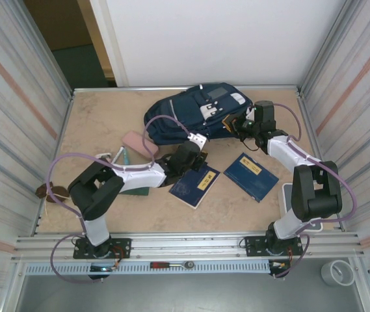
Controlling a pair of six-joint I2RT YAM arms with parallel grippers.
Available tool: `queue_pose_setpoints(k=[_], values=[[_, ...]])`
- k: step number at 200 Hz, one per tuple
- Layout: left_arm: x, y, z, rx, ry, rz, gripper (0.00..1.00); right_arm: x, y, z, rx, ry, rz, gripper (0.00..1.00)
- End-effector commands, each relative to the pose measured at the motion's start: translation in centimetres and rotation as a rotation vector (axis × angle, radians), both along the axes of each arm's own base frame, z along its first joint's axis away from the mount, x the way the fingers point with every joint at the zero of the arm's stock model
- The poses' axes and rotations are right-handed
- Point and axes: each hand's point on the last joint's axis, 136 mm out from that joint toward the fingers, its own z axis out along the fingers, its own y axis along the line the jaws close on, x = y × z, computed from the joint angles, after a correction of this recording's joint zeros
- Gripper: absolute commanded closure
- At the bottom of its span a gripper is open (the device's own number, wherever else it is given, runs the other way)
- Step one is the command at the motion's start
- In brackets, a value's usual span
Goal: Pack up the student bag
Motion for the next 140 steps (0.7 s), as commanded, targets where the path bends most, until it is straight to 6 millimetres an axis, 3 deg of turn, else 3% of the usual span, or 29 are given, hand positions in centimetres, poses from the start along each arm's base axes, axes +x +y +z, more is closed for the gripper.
queue_pose_setpoints(k=[1, 69, 105, 124, 140], values=[[1.9, 0.3, 2.7, -0.043, -0.086, 0.115, 0.51, 0.3, 0.8, 4.2, 0.040, -0.111, 0.020, 1.00], [3.5, 0.6, 3.4, -0.055, -0.102, 0.190, 0.66, -0.3, 0.4, 3.0, -0.001, -0.093, 0.015, 1.00], [4.0, 0.6, 2.9, -0.062, -0.076, 0.179, 0.84, -0.5, -0.6, 2.4, -0.036, -0.088, 0.005, 1.00], [3.7, 1.3, 2.8, -0.067, -0.069, 0.178, 1.00, -0.4, -1.5, 1.9, -0.070, -0.084, -0.006, 1.00], [3.5, 2.0, 2.6, -0.070, -0.066, 0.175, 1.00, -0.2, -2.2, 1.5, -0.080, -0.078, -0.015, 1.00]])
